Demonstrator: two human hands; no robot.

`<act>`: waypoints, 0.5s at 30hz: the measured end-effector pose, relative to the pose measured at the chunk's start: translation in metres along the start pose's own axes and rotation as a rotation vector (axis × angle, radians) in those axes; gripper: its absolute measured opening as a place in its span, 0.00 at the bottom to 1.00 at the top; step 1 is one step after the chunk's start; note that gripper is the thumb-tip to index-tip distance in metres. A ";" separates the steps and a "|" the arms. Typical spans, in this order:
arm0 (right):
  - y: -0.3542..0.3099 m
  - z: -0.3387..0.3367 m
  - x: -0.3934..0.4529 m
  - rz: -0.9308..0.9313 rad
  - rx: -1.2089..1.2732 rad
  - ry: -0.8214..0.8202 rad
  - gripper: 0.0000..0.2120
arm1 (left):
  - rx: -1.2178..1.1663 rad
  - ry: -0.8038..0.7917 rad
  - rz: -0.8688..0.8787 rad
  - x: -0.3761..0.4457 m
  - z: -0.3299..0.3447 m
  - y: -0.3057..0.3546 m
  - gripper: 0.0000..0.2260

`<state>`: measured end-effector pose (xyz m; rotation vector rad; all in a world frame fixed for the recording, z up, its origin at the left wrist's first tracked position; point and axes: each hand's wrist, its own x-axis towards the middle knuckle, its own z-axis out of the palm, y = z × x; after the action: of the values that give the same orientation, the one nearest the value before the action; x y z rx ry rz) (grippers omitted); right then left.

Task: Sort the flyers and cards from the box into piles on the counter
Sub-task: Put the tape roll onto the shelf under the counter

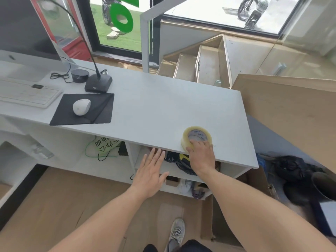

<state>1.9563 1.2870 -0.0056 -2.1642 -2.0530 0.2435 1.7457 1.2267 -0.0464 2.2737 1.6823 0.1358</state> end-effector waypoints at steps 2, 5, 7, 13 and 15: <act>-0.016 0.010 -0.024 -0.062 -0.012 0.036 0.16 | -0.031 0.013 -0.010 -0.016 -0.003 -0.007 0.34; -0.037 0.026 -0.061 -0.152 -0.033 0.099 0.16 | -0.091 0.030 -0.034 -0.042 -0.004 -0.019 0.33; -0.049 0.034 -0.087 -0.208 -0.027 0.150 0.16 | -0.174 0.012 -0.069 -0.059 0.000 -0.027 0.31; -0.071 0.058 -0.143 -0.279 0.051 0.149 0.15 | -0.182 -0.043 -0.138 -0.101 0.027 -0.050 0.34; -0.069 0.069 -0.154 -0.242 0.069 0.105 0.15 | -0.175 -0.072 -0.121 -0.108 0.036 -0.051 0.33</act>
<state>1.8664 1.1368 -0.0551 -1.8265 -2.1852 0.1644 1.6752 1.1308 -0.0844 2.0209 1.6952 0.1650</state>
